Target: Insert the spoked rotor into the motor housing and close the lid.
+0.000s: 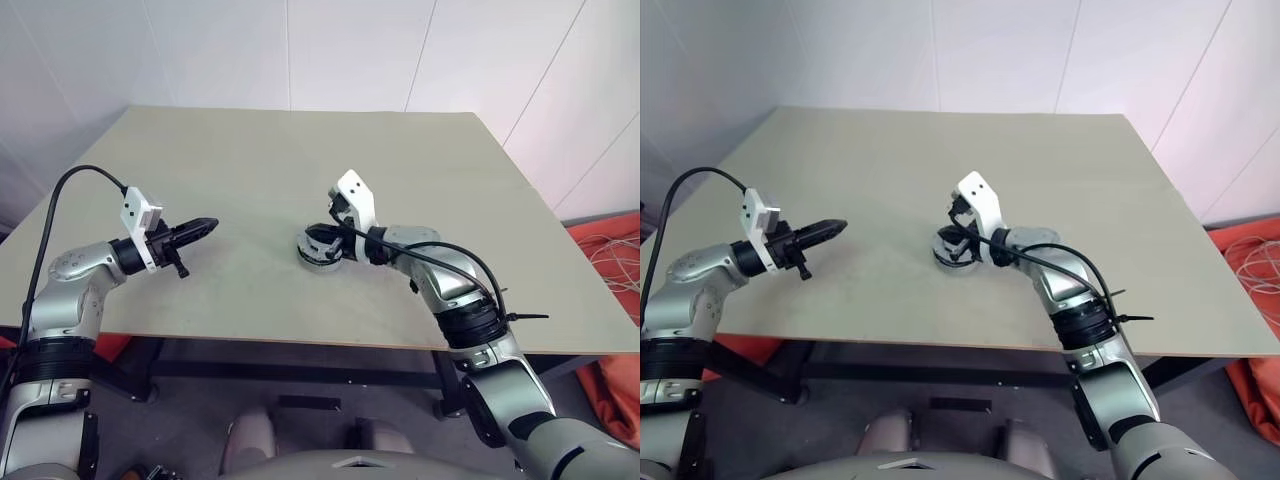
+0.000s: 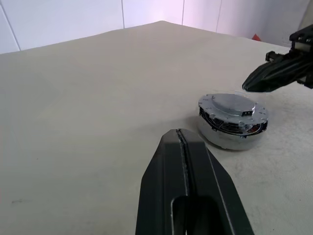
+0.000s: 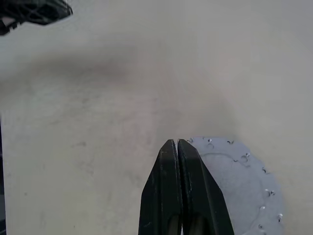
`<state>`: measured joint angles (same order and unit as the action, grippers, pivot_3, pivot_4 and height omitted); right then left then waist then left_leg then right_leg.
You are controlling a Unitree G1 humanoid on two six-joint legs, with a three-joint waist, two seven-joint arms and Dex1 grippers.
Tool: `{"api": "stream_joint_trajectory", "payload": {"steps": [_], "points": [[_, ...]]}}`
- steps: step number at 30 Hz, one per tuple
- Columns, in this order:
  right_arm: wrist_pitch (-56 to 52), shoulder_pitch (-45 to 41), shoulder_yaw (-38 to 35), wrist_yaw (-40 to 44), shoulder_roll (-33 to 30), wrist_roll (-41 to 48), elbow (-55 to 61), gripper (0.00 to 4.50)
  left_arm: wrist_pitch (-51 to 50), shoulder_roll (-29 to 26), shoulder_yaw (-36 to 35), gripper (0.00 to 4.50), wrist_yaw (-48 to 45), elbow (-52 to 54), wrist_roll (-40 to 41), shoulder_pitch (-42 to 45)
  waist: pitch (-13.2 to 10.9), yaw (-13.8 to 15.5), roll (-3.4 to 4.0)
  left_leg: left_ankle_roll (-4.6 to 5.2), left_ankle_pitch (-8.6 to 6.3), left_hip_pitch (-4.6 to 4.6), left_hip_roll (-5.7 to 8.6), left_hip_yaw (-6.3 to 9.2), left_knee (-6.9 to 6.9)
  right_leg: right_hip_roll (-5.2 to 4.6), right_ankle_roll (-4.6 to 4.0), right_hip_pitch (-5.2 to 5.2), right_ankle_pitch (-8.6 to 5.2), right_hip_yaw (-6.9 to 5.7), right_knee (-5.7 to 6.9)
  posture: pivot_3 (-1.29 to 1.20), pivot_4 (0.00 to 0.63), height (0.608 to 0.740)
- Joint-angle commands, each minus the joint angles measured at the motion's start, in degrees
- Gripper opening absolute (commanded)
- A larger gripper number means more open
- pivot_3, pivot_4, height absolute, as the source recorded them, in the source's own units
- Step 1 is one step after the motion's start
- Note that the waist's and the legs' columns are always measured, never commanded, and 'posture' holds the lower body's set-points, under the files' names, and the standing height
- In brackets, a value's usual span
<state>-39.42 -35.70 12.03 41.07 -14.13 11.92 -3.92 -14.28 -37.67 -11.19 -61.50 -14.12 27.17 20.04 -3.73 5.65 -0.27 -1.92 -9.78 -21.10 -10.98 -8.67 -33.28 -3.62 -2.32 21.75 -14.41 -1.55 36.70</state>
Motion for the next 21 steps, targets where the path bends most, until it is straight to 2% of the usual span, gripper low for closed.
{"api": "stream_joint_trajectory", "payload": {"steps": [1, 11, 15, 21], "points": [[1.19, -1.49, -0.82, 1.2, -0.96, 0.85, 0.68, 0.91, -0.13, -0.11, -1.39, 0.0, -0.06, 0.7, 1.17, 1.38, 0.0, 0.01, 0.0, 0.0, 0.0, 0.0, 0.0, 0.0, 0.0, 0.0, 0.0, 0.0, 0.0, 0.0, 0.0, 0.0, 0.0, 0.74], [7.7, -3.39, 0.35, 5.38, -1.96, -0.99, -7.53, 4.42, -0.14, -0.2, -1.34, 0.0, 0.18, 0.95, 1.38, 1.18, 0.0, -0.03, 0.0, 0.0, 0.0, 0.0, 0.0, 0.0, 0.0, 0.0, 0.0, 0.0, 0.0, 0.0, 0.0, 0.0, 0.0, 0.74], [12.52, -6.09, 1.09, 9.16, -2.65, -2.24, -14.14, 4.47, 0.0, -0.35, -1.3, 0.0, 0.11, 0.15, 1.34, 2.58, 0.0, -0.06, 0.0, 0.0, 0.0, -0.01, 0.0, 0.0, -0.01, 0.0, 0.0, 0.0, 0.0, 0.0, 0.0, 0.0, 0.0, 0.74], [19.01, -9.83, 0.78, 10.36, -2.56, -4.45, -23.72, 4.47, 0.36, -0.43, -1.55, 0.0, 0.08, 0.37, 1.23, 2.06, 0.0, -0.06, 0.0, 0.01, -0.01, -0.03, 0.01, -0.02, -0.01, 0.0, -0.01, 0.0, 0.0, 0.0, 0.0, 0.0, 0.0, 0.74]]}}
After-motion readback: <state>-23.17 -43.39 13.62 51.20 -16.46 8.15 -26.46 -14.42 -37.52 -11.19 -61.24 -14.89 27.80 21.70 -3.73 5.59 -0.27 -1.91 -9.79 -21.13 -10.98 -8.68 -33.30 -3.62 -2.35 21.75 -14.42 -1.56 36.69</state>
